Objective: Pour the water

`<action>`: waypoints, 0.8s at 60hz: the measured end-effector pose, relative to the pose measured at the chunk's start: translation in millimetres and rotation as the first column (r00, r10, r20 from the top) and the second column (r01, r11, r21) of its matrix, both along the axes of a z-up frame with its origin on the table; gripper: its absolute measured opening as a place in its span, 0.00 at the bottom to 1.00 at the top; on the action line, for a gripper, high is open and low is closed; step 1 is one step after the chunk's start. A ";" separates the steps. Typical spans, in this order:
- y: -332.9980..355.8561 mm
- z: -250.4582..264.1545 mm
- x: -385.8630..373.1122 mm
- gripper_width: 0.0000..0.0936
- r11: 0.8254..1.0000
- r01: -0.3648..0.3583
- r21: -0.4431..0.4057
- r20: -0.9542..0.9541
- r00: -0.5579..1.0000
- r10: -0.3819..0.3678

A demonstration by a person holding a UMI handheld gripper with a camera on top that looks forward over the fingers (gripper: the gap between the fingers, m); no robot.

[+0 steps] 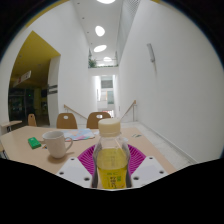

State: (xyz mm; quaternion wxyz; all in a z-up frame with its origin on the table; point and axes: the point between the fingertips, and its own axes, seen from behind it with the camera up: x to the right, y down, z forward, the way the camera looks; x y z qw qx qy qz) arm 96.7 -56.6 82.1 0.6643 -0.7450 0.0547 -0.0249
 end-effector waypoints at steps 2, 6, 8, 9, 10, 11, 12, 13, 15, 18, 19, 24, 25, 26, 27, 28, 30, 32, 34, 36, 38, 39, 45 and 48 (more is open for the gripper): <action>0.6 -0.6 0.5 0.38 1.000 0.000 -0.002 0.001 1.000 0.000; 3.6 -2.9 0.4 0.37 1.000 0.004 -0.022 0.011 1.000 -0.004; 6.4 -0.3 2.6 0.36 0.999 0.010 -0.035 0.056 0.998 -0.008; 8.5 3.1 4.0 0.36 0.999 0.017 -0.034 0.084 0.996 -0.014; 11.3 7.9 5.7 0.37 0.999 0.025 -0.031 0.116 0.993 -0.022; 14.8 12.4 6.7 0.37 0.999 0.031 -0.032 0.155 0.988 -0.026; 18.7 16.1 6.3 0.37 0.999 0.034 -0.040 0.201 0.979 -0.025; 23.3 20.3 5.1 0.37 0.998 0.034 -0.048 0.250 0.968 -0.021; 34.4 32.8 0.6 0.36 0.998 0.034 -0.054 0.355 0.935 -0.013; 54.9 49.4 -4.6 0.36 0.997 0.020 -0.068 0.532 0.846 0.019; 60.5 57.5 -9.8 0.36 0.998 0.024 -0.066 0.598 0.801 0.021; 87.7 93.7 -31.1 0.36 0.997 0.057 -0.059 0.877 0.481 0.024; 97.4 95.8 -39.3 0.36 0.996 0.069 -0.049 0.914 0.405 0.017; 98.0 106.3 -41.4 0.36 0.996 0.078 -0.046 0.947 0.320 0.019; 103.4 110.2 -48.0 0.36 0.995 0.087 -0.044 0.971 0.238 0.022; 108.0 112.9 -55.9 0.37 0.995 0.089 -0.044 0.987 0.157 0.030; 115.6 114.7 -72.9 0.37 0.997 0.063 -0.050 0.999 0.017 0.049; 118.1 115.2 -91.2 0.36 0.997 0.046 -0.055 0.992 -0.112 0.059; 124.3 110.2 -107.7 0.36 0.997 0.036 -0.062 0.970 -0.233 0.069; 126.5 106.0 -117.9 0.37 0.996 0.041 -0.081 0.930 -0.357 0.090; 128.6 104.1 -120.9 0.37 0.994 0.049 -0.099 0.873 -0.474 0.111; 131.8 106.1 -122.9 0.36 0.989 0.048 -0.136 0.839 -0.526 0.141; 133.4 89.9 -133.1 0.36 0.988 0.052 -0.148 0.722 -0.677 0.143; 129.4 82.3 -132.1 0.37 0.988 0.062 -0.138 0.715 -0.684 0.143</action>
